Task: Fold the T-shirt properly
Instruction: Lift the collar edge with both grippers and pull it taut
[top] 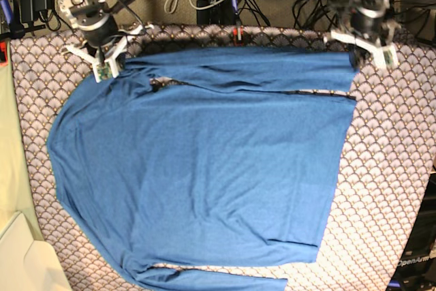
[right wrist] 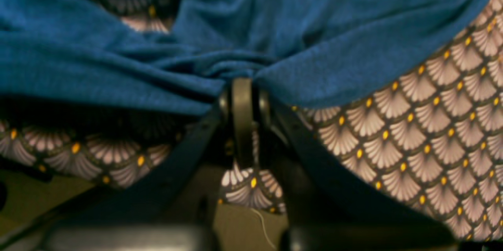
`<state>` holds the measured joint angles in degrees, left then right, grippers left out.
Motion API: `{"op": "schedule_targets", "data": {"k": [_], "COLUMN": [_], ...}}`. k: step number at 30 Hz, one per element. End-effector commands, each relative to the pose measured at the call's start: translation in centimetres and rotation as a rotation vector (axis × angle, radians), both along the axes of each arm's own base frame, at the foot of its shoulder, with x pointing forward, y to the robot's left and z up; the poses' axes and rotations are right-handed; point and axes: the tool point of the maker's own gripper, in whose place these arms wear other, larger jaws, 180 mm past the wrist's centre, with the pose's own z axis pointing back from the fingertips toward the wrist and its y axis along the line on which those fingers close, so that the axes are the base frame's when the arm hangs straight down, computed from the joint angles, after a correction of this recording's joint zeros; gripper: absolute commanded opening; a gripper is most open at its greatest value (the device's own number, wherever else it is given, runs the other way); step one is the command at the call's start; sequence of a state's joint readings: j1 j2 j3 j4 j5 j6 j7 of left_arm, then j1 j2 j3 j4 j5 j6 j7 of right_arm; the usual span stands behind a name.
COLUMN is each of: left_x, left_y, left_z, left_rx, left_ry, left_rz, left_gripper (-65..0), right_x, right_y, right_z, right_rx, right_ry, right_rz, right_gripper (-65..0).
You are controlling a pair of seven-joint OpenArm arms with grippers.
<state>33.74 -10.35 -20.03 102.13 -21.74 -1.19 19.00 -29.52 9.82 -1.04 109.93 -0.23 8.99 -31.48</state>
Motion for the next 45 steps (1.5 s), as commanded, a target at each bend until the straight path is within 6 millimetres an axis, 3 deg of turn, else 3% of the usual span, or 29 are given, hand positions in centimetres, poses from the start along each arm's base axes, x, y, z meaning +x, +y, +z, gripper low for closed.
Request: {"op": "schedule_targets", "data": {"k": [1, 6, 13, 25, 29, 36, 45], "left_x": [0.9, 2.9, 4.6, 8.7, 9.6, 10.0, 8.9], "left_y": [0.8, 0.7, 0.4, 0.1, 0.0, 0.0, 0.7], "left_z": [1.6, 2.9, 3.4, 5.1, 5.7, 6.0, 5.3], "left_rx": [0.024, 0.021, 0.001, -0.026, -0.032, -0.032, -0.027], "left_ry": [-0.048, -0.061, -0.051, -0.055, -0.060, -0.066, -0.039], "left_rz": [0.013, 0.006, -0.003, -0.020, -0.023, -0.024, -0.004], "left_gripper": [-64.5, -64.5, -64.5, -64.5, -64.5, -64.5, -64.5], "right_x": [0.7, 2.0, 4.3, 9.7, 11.0, 12.5, 14.1], "right_y": [-0.2, -0.2, -0.3, -1.4, -1.8, -2.2, -1.9], "right_z": [1.1, 1.9, 3.3, 6.7, 7.0, 5.5, 5.0], "right_rx": [-0.006, -0.006, -0.007, -0.060, -0.067, -0.065, -0.063], "right_ry": [-0.046, -0.081, -0.142, -0.212, -0.220, -0.191, -0.185], "right_rz": [-0.001, -0.001, -0.001, -0.005, -0.013, -0.024, -0.016], "right_gripper": [-65.0, -65.0, -65.0, -65.0, -65.0, -65.0, -65.0]}}
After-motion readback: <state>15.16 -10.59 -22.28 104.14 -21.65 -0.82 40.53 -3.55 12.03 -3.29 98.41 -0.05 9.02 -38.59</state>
